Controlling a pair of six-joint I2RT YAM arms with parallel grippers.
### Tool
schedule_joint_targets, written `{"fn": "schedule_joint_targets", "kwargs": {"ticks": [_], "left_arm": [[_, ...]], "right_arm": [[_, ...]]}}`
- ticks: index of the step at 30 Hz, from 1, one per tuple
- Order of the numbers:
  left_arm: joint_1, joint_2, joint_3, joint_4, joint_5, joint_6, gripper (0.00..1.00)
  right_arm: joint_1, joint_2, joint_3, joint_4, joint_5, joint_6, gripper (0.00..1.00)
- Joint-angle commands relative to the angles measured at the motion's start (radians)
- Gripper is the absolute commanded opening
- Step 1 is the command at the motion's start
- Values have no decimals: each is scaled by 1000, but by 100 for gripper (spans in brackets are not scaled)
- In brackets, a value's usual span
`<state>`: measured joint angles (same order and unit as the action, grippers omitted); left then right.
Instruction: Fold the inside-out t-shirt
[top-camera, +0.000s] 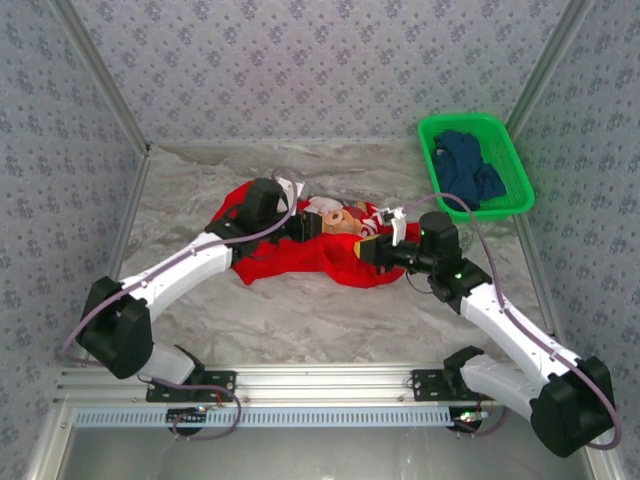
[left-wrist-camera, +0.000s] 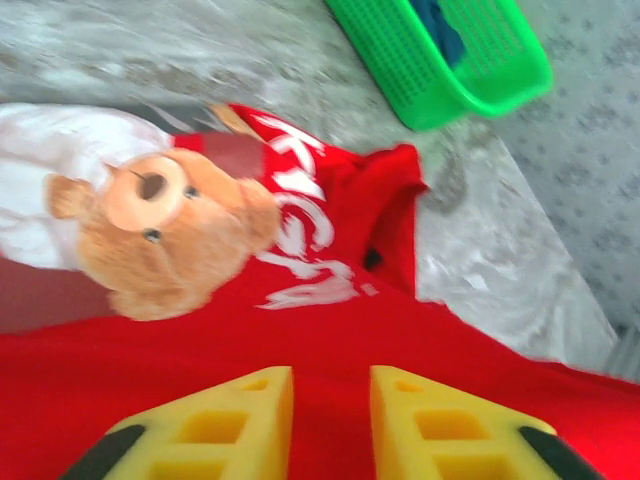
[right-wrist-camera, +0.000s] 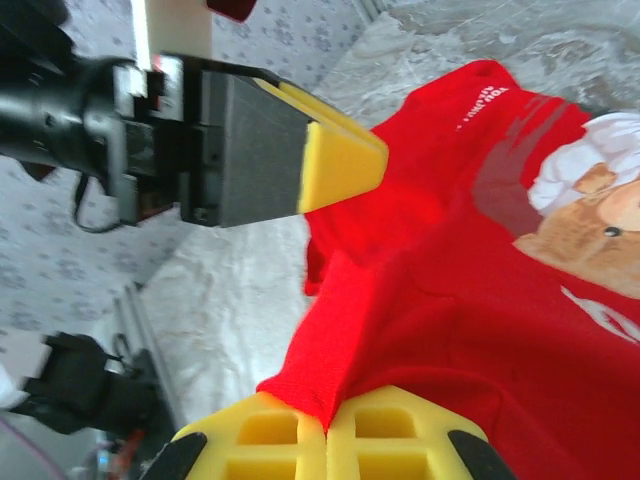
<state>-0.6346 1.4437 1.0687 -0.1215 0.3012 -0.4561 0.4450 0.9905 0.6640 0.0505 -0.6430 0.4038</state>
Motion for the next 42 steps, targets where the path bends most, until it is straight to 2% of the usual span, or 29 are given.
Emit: {"fn": "schedule_joint_targets", "kwargs": {"ticks": [1, 6, 9, 13, 19, 22, 26, 31, 34, 38, 42], "left_arm": [[-3, -19, 13, -34, -86, 50, 39], [-70, -159, -81, -21, -109, 98, 58], [-125, -215, -141, 17, -35, 119, 59], [-159, -193, -161, 52, 103, 107, 56], [-188, -77, -88, 52, 108, 152, 55], [-188, -28, -51, 66, 140, 164, 51], [-189, 26, -25, 63, 158, 180, 39], [-186, 48, 4, 44, 170, 186, 13], [-178, 4, 14, 26, 178, 188, 0], [-165, -78, 37, -5, 266, 150, 0], [-157, -82, 125, -82, 364, 98, 0]], "right_arm": [[-35, 5, -25, 116, -122, 209, 0], [-77, 67, -47, 278, -124, 411, 0], [-79, 83, -47, 308, -114, 446, 0], [-88, 80, -50, 296, -97, 447, 0], [-91, 68, -61, 289, -83, 445, 0], [-92, 57, -64, 280, -78, 443, 0], [-95, 44, -65, 259, -70, 431, 0], [-102, 37, -69, 237, -66, 414, 0], [-123, 19, -53, 127, -32, 344, 0], [-127, -8, 34, -155, 204, 117, 2], [-58, 38, 150, -368, 427, -49, 25]]}}
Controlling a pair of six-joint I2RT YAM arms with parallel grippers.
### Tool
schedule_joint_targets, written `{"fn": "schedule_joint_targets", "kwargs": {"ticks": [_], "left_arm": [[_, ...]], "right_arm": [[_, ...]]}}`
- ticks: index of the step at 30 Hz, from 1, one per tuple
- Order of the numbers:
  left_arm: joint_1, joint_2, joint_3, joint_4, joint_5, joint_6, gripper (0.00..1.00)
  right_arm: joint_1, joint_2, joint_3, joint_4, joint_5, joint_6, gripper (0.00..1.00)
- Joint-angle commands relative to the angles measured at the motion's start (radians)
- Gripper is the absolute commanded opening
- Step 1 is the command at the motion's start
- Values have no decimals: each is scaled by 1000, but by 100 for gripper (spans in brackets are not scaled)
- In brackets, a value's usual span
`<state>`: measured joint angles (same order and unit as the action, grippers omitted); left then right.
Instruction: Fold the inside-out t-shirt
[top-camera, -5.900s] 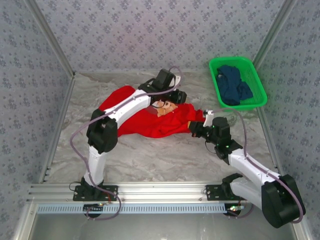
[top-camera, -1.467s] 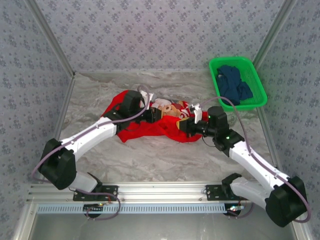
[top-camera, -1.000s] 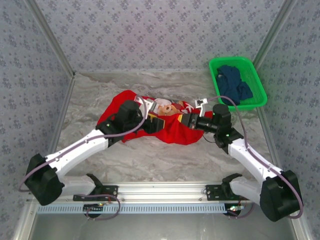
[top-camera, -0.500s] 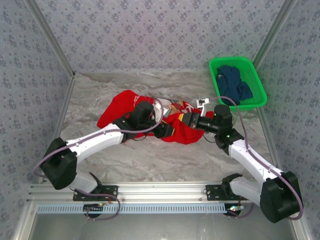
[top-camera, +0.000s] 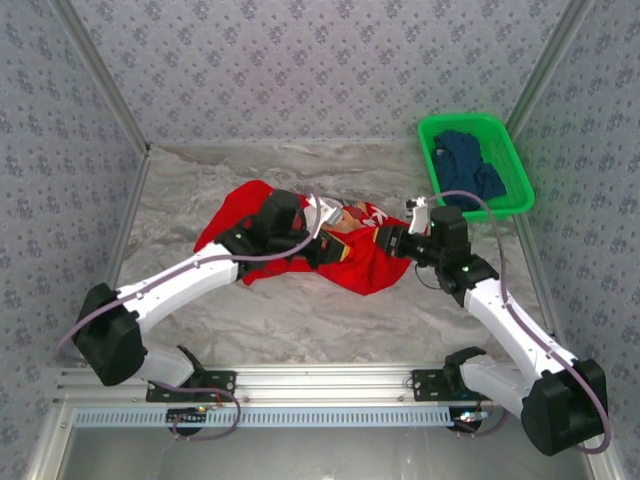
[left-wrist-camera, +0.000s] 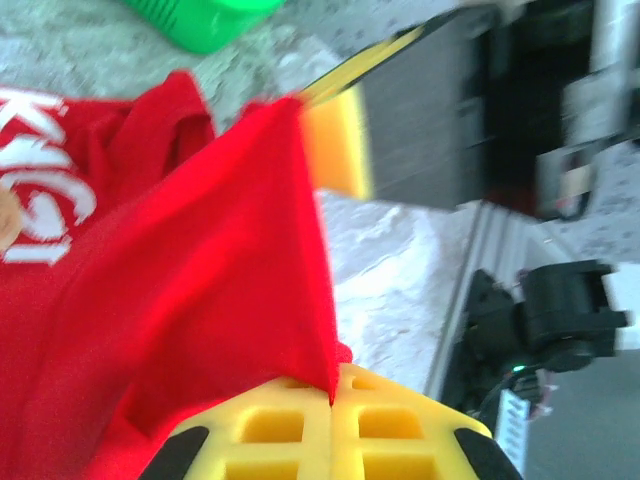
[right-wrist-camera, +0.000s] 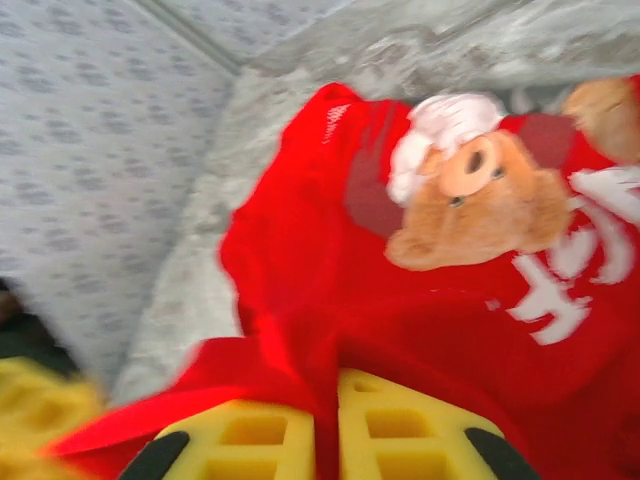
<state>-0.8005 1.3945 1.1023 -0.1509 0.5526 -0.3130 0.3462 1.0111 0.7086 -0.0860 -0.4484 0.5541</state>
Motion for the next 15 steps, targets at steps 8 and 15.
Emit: {"fn": "schedule_joint_targets", "kwargs": {"ticks": [8, 15], "left_arm": [[74, -6, 196, -176, 173, -55, 0], [106, -14, 197, -183, 186, -54, 0]], "right_arm": [[134, -66, 161, -346, 317, -356, 38], [200, -158, 70, -175, 47, -384, 35]]}}
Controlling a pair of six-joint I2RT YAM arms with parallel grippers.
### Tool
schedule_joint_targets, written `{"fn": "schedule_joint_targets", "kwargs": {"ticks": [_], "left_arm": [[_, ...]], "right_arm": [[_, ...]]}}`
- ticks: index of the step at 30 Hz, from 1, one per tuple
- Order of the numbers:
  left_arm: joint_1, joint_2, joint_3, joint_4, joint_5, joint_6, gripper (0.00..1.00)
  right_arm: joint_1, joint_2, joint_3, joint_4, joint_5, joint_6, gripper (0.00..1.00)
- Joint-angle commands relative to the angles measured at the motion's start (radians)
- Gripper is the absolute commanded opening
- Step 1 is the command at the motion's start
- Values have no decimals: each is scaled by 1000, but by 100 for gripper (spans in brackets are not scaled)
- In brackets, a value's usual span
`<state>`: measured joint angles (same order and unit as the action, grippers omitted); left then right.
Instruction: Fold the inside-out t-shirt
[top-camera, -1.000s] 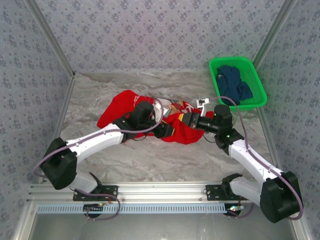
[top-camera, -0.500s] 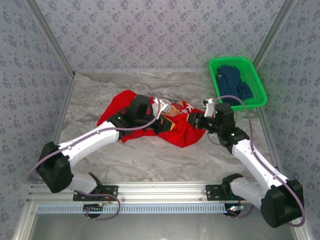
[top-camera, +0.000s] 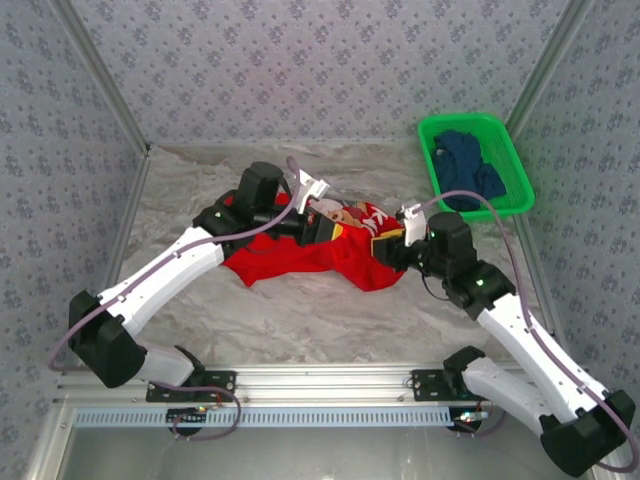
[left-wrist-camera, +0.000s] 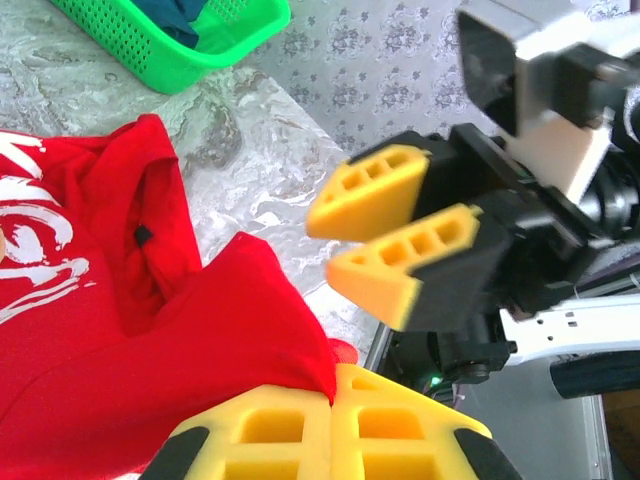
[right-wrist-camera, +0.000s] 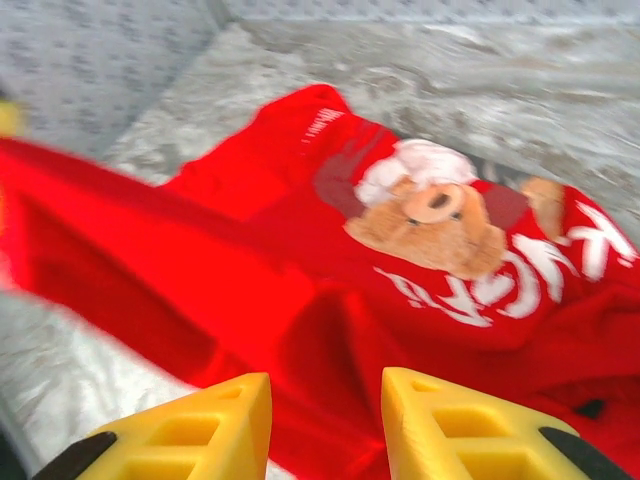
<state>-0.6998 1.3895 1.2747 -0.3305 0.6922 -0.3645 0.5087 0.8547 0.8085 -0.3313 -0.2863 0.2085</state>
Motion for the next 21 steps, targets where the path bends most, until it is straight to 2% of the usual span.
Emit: {"fn": "schedule_joint_targets", "kwargs": {"ticks": [1, 4, 9, 17, 18, 21], "left_arm": [[5, -11, 22, 2, 46, -8, 0], [6, -12, 15, 5, 45, -14, 0], [5, -20, 6, 11, 49, -22, 0], [6, -42, -23, 40, 69, -40, 0], [5, -50, -29, 40, 65, -38, 0], [21, -78, -46, 1, -15, -17, 0]], "right_arm": [[58, 1, -36, 81, -107, -38, 35], [122, 18, -55, 100, 2, -33, 34], [139, 84, -51, 124, 218, 11, 36], [140, 254, -33, 302, 239, 15, 41], [133, 275, -29, 316, 210, 18, 35], [100, 252, 2, 277, 111, 4, 3]]}}
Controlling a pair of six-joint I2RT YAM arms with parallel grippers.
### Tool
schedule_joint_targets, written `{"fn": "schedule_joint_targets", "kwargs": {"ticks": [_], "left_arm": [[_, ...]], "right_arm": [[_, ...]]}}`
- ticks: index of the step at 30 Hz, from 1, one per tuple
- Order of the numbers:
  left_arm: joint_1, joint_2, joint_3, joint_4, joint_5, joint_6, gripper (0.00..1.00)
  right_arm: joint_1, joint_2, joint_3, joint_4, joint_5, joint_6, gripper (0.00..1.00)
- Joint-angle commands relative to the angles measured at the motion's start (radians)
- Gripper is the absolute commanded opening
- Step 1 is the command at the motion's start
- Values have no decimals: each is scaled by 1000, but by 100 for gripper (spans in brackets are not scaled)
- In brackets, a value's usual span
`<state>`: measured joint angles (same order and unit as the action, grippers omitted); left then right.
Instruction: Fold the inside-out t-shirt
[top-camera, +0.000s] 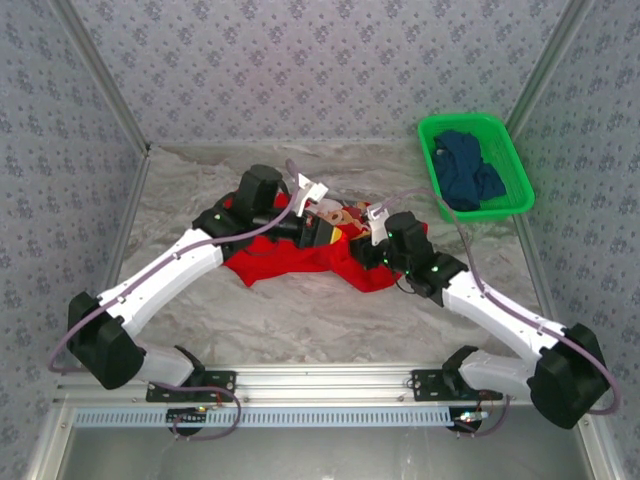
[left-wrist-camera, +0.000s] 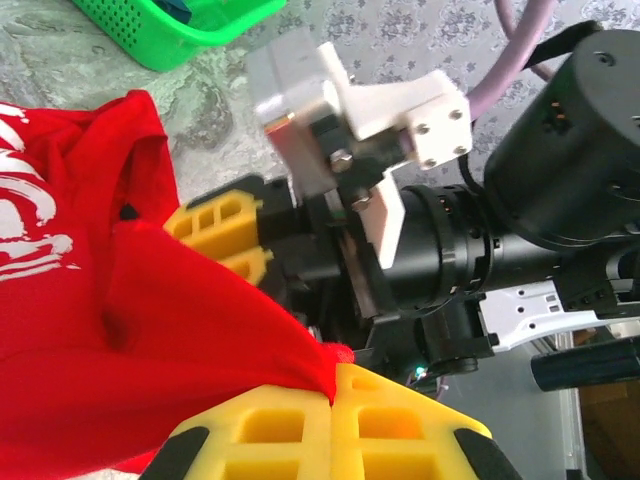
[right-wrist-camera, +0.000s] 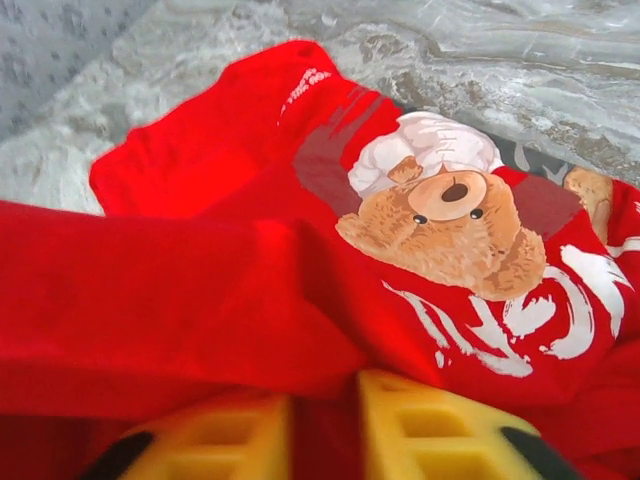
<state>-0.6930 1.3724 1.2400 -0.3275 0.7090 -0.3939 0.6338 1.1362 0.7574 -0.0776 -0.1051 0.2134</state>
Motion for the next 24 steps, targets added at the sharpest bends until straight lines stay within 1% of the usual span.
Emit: {"fn": "schedule_joint_targets", "kwargs": {"ticks": [1, 4, 6, 10, 13, 16, 21, 22, 23, 24], "left_arm": [[26, -73, -24, -11, -71, 12, 0], [72, -105, -77, -5, -162, 5, 0], [99, -108, -99, -6, -192, 5, 0], [135, -107, -122, -10, -230, 18, 0], [135, -101, -127, -25, -288, 47, 0], [135, -92, -130, -31, -318, 59, 0], [124, -96, -164, 23, -264, 63, 0], [122, -98, -169, 36, -234, 55, 0], [123, -101, -173, 55, -200, 41, 0], [122, -107, -179, 84, -153, 13, 0]], "right_arm": [[-49, -62, 51, 0, -129, -5, 0], [-140, -157, 29, -31, -415, 28, 0], [-190, -202, 9, -28, -552, 73, 0], [-239, -248, -25, 10, -708, 157, 0], [-259, -245, -54, 120, -795, 243, 0], [-261, -232, -55, 162, -799, 271, 0], [-261, -200, -58, 221, -775, 337, 0], [-264, -195, -47, 182, -728, 348, 0], [-268, -191, -30, 107, -671, 321, 0], [-269, -186, -1, -4, -561, 276, 3]]}}
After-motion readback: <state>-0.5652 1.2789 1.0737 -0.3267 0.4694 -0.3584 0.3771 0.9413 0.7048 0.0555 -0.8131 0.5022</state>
